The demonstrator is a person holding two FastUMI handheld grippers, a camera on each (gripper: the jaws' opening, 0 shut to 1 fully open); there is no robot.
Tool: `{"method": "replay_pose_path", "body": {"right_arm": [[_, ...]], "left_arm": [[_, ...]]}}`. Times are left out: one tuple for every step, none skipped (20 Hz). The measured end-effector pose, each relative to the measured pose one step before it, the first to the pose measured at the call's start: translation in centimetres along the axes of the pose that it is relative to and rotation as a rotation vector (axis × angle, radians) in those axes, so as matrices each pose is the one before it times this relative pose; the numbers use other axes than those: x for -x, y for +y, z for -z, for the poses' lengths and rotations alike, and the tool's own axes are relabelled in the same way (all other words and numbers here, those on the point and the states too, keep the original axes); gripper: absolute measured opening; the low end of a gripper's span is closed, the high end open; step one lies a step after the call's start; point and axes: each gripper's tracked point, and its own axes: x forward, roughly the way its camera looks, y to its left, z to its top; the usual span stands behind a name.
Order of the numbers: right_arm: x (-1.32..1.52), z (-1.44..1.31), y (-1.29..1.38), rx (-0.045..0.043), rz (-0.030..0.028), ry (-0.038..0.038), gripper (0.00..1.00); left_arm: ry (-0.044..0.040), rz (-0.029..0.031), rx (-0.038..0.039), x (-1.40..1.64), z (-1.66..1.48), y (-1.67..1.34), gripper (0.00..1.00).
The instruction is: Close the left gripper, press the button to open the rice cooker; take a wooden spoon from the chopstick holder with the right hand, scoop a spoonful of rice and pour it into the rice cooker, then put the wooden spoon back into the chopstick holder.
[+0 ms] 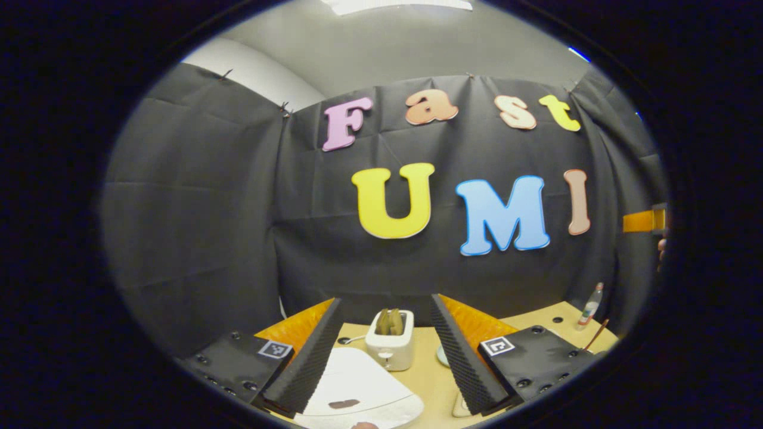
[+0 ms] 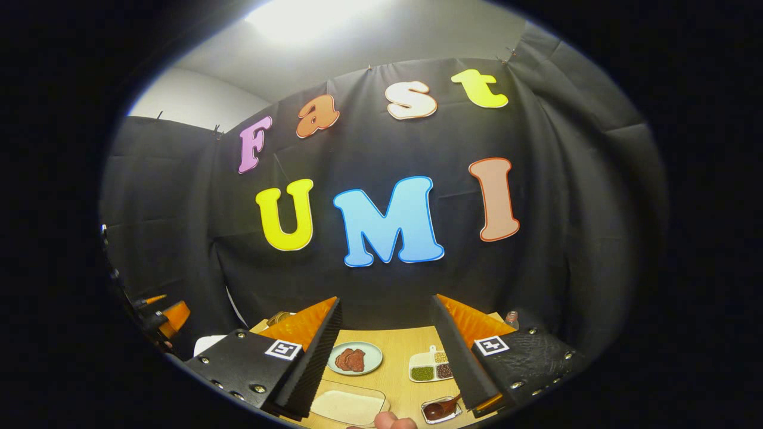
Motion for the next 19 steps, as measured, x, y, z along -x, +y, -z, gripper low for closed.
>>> {"method": "replay_pose_path", "body": {"right_arm": [[0.043,-0.121,-0.041,0.01120,0.00528,-0.00464,0.90],[0.052,-0.126,-0.081,0.01264,0.00465,-0.00608,0.90],[0.051,-0.229,-0.125,0.00813,0.00508,-0.00866,0.90],[-0.015,-0.290,-0.012,0.00120,0.00238,-0.00744,0.90],[0.042,-0.222,-0.026,-0.00091,0.00392,-0.00626,0.90],[-0.105,-0.146,0.006,0.00278,0.00813,-0.00443,0.90],[-0.260,-0.378,-0.017,0.00184,0.00419,-0.00921,0.90],[-0.277,-0.312,0.277,-0.00045,-0.00674,-0.00447,0.90],[-0.149,-0.195,0.269,0.00238,-0.00454,-0.00164,0.90],[-0.119,-0.261,0.075,0.00283,0.00004,-0.00381,0.90],[-0.194,-0.330,0.047,-0.00004,-0.00276,-0.00636,0.90],[-0.086,-0.213,0.178,-0.00380,-0.00406,-0.00394,0.90],[-0.128,-0.011,0.278,-0.00271,-0.00615,0.00029,0.90],[-0.150,-0.015,0.123,0.00004,-0.00350,0.00356,0.90],[-0.153,-0.008,0.058,0.00206,-0.00196,0.00153,0.90],[-0.014,0.024,0.002,0.00068,-0.00228,-0.00046,0.90],[-0.106,0.070,0.080,0.00004,-0.00382,0.00069,0.90],[-0.037,-0.034,0.030,-0.00003,-0.00160,-0.00056,0.90],[-0.001,0.007,0.014,0.00062,-0.00237,-0.00181,0.90]], "left_arm": [[-0.01472,0.02765,0.00086,-0.032,-1.751,-1.630,0.99],[-0.01399,0.02422,-0.00046,-0.156,-1.629,-1.533,1.00],[-0.00269,0.01515,-0.00025,-0.010,-0.465,-0.745,0.99],[-0.00037,0.02228,0.00175,-0.481,-1.016,-1.251,0.98],[-0.00670,0.01054,0.00485,-0.425,-0.845,-1.030,0.98],[-0.00738,0.01181,0.00375,-0.344,-0.620,-0.904,1.00],[-0.00642,0.00778,0.00106,-0.083,-0.122,-0.601,0.95],[-0.00511,0.00493,0.00319,-0.049,-0.126,-0.553,0.97],[-0.00154,0.00739,0.00475,0.047,-0.003,-0.439,0.97],[0.00514,0.00541,0.00627,0.011,0.181,-0.331,0.97],[0.00232,0.00294,0.00598,0.202,0.124,-0.112,0.97],[-0.00025,-0.00405,0.00357,0.084,-0.084,0.162,0.94],[-0.00202,-0.00324,0.00468,0.115,-0.204,0.132,0.97],[0.00021,-0.00064,0.00893,0.182,0.004,0.236,0.97],[0.00336,0.00640,0.00796,0.124,0.138,-0.130,1.00],[0.00434,0.00077,0.00348,0.116,0.117,0.109,0.97],[0.00296,-0.00646,-0.00013,0.128,0.121,0.419,0.97],[-0.00266,-0.00423,0.00024,0.044,-0.071,0.267,0.98],[-0.00383,-0.00194,0.00240,0.269,-0.208,0.090,0.97]]}}
